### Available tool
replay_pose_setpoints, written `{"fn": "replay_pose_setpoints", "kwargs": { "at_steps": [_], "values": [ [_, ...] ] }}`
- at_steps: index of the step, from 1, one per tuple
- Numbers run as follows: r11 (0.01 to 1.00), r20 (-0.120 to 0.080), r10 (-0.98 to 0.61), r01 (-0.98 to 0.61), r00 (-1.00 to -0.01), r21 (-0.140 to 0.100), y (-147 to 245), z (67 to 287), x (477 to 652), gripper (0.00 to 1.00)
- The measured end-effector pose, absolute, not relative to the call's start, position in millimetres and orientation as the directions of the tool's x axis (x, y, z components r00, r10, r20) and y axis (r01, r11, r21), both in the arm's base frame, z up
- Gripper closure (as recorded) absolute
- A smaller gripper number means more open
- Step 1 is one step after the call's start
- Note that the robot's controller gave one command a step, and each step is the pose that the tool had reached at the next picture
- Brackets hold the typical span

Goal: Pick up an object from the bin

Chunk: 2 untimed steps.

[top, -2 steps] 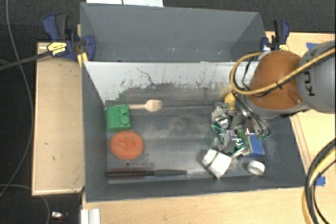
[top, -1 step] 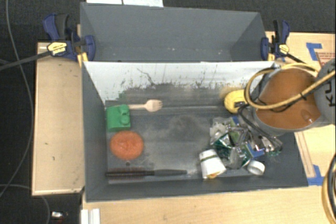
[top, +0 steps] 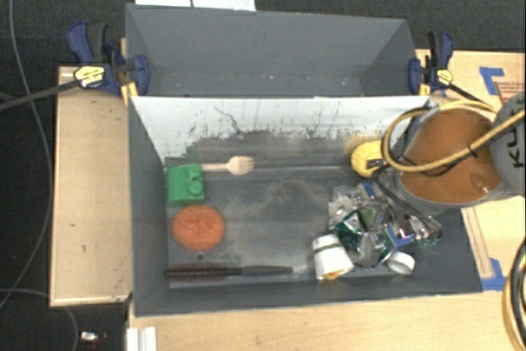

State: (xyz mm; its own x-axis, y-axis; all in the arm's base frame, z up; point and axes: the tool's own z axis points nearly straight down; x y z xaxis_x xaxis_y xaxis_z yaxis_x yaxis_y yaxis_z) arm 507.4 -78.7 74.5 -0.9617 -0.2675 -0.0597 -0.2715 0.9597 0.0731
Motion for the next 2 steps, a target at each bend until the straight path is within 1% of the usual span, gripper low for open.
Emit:
{"fn": "replay_pose_setpoints", "kwargs": {
  "at_steps": [1,2],
  "values": [
    [0.954,-0.062,-0.293,-0.296,-0.954,0.046,-96.4,74.8,508.6,1.0],
    [0.954,-0.062,-0.292,-0.295,-0.954,0.046,-96.4,74.8,508.6,1.0]
  ]
}}
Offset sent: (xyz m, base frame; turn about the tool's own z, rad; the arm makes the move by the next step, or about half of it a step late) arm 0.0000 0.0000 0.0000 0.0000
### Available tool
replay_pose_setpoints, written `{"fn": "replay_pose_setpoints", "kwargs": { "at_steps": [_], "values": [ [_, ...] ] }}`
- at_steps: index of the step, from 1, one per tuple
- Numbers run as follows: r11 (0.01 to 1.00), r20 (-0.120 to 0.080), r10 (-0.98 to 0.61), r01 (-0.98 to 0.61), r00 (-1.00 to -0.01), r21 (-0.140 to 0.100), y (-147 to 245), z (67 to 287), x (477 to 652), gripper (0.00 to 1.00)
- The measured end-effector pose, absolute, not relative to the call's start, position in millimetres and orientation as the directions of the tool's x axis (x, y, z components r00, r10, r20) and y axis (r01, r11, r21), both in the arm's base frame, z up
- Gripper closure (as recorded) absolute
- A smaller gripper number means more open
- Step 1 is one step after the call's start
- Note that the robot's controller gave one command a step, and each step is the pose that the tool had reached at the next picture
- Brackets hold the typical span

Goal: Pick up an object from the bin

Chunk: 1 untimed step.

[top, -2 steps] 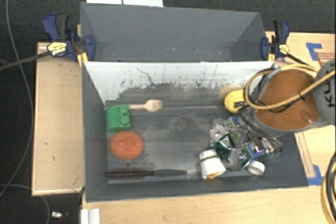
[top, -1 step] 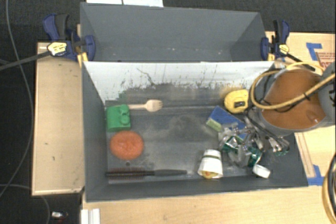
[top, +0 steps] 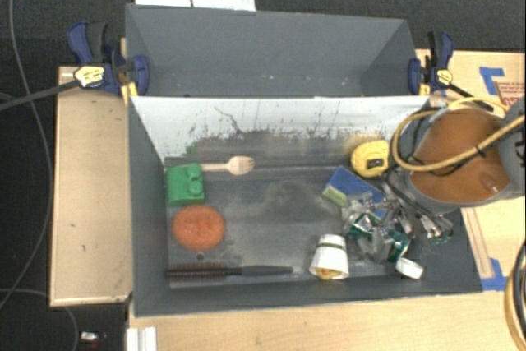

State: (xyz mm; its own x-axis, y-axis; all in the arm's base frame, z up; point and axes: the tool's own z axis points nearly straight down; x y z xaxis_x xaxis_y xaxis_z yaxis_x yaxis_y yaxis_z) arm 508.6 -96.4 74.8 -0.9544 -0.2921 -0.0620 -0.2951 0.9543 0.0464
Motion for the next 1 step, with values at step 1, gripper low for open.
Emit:
{"fn": "replay_pose_setpoints", "kwargs": {
  "at_steps": [1],
  "values": [
    [0.906,-0.069,-0.42,-0.423,-0.905,0.037,-98.7,77.6,509.7,1.0]
  ]
}}
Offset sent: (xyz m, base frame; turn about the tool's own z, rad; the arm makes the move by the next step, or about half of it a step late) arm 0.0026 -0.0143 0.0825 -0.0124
